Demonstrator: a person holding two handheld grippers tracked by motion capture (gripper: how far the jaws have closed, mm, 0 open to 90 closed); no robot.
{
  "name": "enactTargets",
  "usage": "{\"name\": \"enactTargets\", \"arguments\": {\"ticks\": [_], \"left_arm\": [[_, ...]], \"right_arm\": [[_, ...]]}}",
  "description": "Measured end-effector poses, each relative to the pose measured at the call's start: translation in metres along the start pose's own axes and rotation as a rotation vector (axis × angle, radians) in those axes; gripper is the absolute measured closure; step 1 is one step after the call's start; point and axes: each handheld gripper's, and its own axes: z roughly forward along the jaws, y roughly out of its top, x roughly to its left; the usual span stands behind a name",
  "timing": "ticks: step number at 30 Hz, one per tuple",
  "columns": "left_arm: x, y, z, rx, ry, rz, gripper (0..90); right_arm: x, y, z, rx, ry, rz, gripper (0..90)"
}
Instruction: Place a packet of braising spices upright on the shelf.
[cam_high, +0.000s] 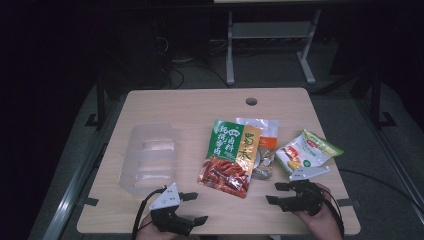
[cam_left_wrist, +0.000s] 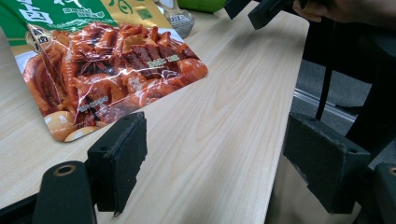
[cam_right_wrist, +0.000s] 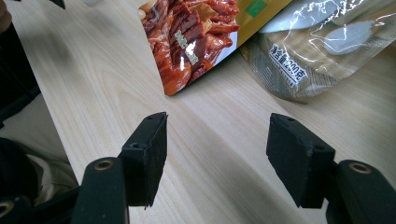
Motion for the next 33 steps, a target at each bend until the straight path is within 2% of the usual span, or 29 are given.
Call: {"name": "enactTargets", "arguments": {"ticks": [6,13,18,20,21,29,33], "left_arm": [[0.001,0.0,0.0,0.002,0.004,0.001,21.4],[-0.001,0.0,-0.001,0.003,0.009,0.011,21.4],[-0.002,0.0,-0.001,0.011,-0.004,0.023,22.2],[-0.002,0.001,-0.002,0.007,-0.013,0.018,22.1],[-0.003,0.002,-0.004,-0.017,-0.036,0.008,21.9],[-0.001,0.013,-0.005,-0.046,-0.041,0.011,21.9],[0.002,0.021,-0.002,-0.047,-0.028,0.029,23.2]], "right_arm": [[-0.001,0.0,0.001,0.0,0.011,0.005,37.5],[0.001,0.001,0.0,-0.007,0.012,-0.011,36.9],[0.002,0.002,0.0,-0.007,0.013,-0.009,36.6],[0.003,0.002,0.0,-0.007,0.012,-0.01,36.5],[0.003,0.003,0.001,-0.01,0.012,-0.011,35.9],[0.003,0.009,0.001,-0.028,0.015,-0.012,34.8],[0.004,0.019,0.002,-0.047,0.03,-0.03,34.5]]}}
